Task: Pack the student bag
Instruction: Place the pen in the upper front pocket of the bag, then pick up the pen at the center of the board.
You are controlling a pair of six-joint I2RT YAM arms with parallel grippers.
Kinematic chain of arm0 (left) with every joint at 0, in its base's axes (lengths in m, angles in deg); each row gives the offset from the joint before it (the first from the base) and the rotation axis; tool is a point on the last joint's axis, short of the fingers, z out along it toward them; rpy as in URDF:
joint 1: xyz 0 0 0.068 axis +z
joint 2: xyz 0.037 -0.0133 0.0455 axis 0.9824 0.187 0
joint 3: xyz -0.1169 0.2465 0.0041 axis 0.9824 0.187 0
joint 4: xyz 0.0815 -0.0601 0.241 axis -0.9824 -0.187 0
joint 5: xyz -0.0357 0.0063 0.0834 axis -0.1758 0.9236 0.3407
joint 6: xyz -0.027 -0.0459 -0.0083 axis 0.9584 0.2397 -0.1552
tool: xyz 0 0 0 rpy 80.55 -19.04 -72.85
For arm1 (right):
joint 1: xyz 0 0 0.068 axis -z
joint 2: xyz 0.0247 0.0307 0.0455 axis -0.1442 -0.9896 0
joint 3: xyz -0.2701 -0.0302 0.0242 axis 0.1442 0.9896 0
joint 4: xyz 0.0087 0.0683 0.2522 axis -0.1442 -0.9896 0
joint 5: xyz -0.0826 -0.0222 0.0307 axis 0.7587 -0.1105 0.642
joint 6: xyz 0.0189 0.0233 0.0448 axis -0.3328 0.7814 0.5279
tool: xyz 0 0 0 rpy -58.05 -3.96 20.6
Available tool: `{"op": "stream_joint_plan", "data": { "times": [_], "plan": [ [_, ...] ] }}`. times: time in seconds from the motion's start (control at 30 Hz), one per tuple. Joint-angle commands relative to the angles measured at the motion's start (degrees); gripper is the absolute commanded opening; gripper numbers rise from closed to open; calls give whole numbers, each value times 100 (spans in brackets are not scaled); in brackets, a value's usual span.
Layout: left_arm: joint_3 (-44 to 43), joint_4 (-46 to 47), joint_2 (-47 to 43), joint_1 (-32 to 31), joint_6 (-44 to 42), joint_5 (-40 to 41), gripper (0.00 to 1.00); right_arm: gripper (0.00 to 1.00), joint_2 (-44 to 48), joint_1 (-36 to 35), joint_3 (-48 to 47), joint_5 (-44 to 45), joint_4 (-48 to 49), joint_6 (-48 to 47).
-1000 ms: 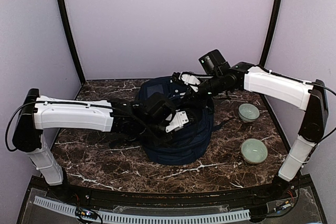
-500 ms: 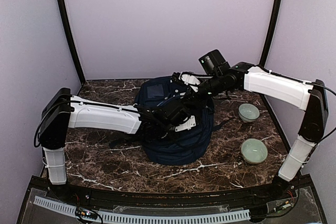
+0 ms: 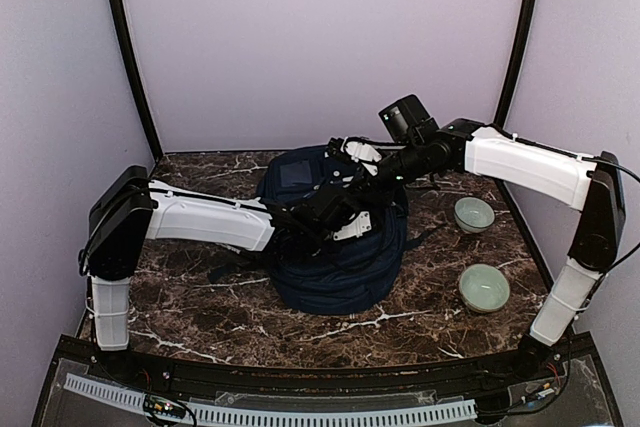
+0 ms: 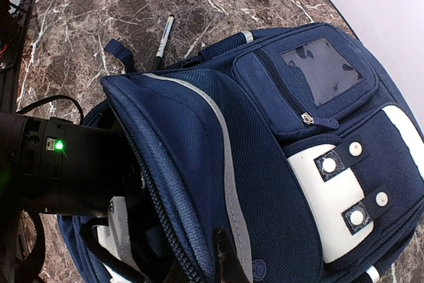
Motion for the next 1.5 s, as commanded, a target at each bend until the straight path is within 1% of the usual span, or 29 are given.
{"op": "stream_joint_plan", "data": {
  "times": [0.0,0.17,0.27,0.4,0.53,0.67,0.9,1.03,1.13,1.2,1.23,1.3,1.47],
  "plan": [
    [-93,125,-110,18,-54,179,17,0,145,-14,-40,-283,366,17],
    [106,241,-392,-66,-70,245,24,0,145,-15,-22,-258,374,-4],
    [220,295,-624,-149,5,193,26,0,153,-15,-6,-253,383,-8],
    [360,479,-854,-379,-90,334,29,0,155,-15,-5,-249,383,-7],
    [397,293,-1032,-582,21,454,31,0,156,-15,-5,-248,387,-9],
    [557,-120,-1292,-864,421,695,31,0,187,-15,31,-216,400,-13],
    [1369,-865,-2152,-1495,1908,931,30,0,101,-15,53,-179,420,-35],
    [1830,-1377,-2745,-1564,3021,895,31,0,25,-15,20,-252,383,-25],
    [2333,-1271,-3189,-1565,4039,829,34,0,14,-15,39,-198,400,-35],
    [2598,-1164,-3403,-1531,4692,1121,38,0,-2,-15,46,-142,401,-52],
    [2615,-1267,-3471,-1456,5118,1239,40,0,-4,-15,47,-122,408,-59],
    [2615,-1525,-3608,-1173,5859,1240,41,0,-20,-15,48,-125,410,-57],
    [2774,-1567,-3938,-221,6780,686,40,0,-11,-15,63,-137,407,-60]
  ]
}}
